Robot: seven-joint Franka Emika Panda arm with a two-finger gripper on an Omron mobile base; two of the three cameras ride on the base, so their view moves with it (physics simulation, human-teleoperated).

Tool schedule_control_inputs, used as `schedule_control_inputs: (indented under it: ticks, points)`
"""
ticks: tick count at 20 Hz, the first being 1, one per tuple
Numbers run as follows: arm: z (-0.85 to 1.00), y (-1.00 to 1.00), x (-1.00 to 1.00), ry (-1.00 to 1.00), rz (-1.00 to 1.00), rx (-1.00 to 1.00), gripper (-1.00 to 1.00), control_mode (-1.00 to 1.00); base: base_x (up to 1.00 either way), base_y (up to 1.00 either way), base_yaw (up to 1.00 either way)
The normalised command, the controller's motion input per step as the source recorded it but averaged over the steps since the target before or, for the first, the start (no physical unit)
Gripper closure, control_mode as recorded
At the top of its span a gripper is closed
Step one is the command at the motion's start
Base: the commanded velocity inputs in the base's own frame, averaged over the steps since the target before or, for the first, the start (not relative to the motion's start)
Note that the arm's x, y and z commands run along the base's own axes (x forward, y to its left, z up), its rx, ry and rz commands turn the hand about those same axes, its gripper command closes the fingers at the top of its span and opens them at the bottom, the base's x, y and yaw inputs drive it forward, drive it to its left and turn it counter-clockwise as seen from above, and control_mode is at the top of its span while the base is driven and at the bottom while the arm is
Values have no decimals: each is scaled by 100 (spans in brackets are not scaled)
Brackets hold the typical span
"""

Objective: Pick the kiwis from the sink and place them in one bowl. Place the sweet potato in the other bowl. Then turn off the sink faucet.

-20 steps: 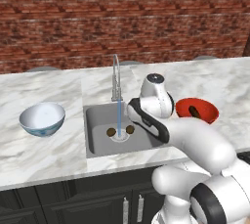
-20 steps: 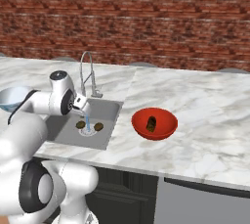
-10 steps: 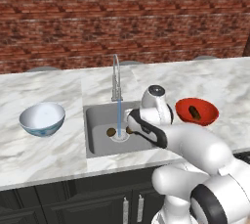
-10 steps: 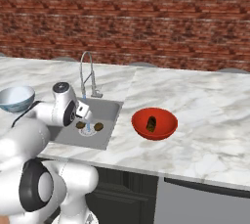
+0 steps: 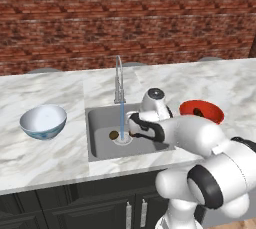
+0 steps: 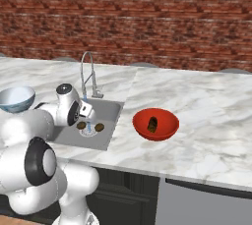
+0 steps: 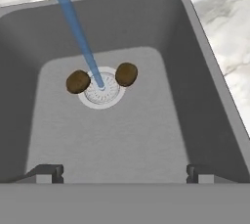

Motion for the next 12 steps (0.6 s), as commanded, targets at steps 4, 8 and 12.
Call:
schedule_control_inputs:
  ticks: [4,8,12]
  points:
    - [-27,0,25,0,0,-4,-100,-100,0,0,0]
    - [-41,0,18,0,1,0,-100,-100,0,0,0]
    - [-38,0,19,0,0,0,-100,-100,0,0,0]
